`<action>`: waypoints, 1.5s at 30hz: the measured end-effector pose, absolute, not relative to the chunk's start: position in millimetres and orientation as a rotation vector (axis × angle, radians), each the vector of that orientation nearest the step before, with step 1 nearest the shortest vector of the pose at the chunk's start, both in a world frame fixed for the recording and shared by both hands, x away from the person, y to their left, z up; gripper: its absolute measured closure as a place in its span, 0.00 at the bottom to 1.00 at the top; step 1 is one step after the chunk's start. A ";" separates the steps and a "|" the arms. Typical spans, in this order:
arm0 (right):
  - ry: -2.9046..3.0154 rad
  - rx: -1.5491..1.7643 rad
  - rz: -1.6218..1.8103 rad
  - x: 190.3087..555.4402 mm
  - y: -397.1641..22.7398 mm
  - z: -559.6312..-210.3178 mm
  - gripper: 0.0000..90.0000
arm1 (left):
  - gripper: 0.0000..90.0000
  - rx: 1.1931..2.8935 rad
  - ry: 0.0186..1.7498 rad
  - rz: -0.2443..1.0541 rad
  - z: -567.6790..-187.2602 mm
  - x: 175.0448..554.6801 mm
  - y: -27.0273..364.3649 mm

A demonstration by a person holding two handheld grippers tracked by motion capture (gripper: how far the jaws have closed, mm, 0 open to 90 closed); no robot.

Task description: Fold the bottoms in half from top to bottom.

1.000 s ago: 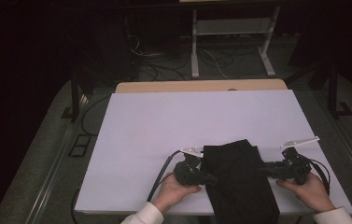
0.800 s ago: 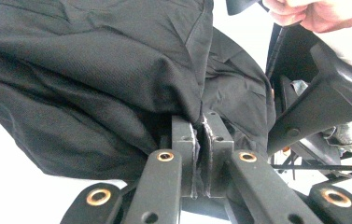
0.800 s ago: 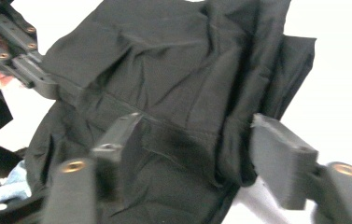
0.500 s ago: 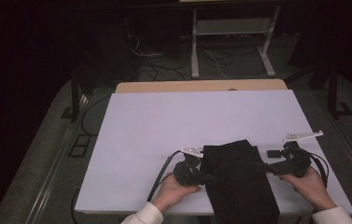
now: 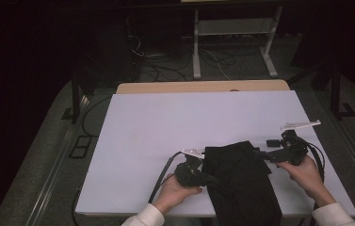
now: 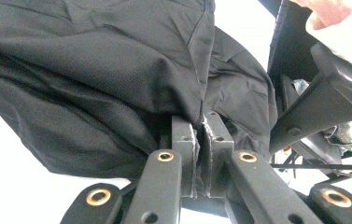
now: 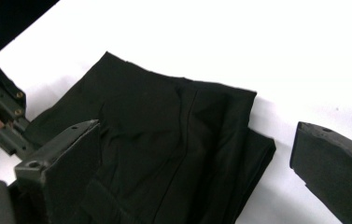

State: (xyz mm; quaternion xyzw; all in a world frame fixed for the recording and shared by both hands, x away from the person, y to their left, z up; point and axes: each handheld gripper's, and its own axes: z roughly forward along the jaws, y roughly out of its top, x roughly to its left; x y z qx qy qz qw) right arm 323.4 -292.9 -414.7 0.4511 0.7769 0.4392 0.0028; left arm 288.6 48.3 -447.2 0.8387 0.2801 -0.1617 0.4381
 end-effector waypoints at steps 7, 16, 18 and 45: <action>2.418 1.442 1.387 343.7 -290.8 -415.6 0.02 | 0.94 2.079 0.700 -0.400 -446.6 288.3 48.6; 2.432 1.448 1.380 362.2 -285.7 -418.7 0.02 | 0.94 2.075 0.703 -0.403 -446.4 288.5 49.1; 2.435 1.453 1.374 364.3 -285.1 -420.0 0.02 | 0.94 2.074 0.702 -0.402 -446.2 288.4 49.2; 2.610 1.450 1.286 384.5 -266.5 -442.9 0.19 | 0.94 2.084 0.700 -0.405 -446.1 289.0 50.3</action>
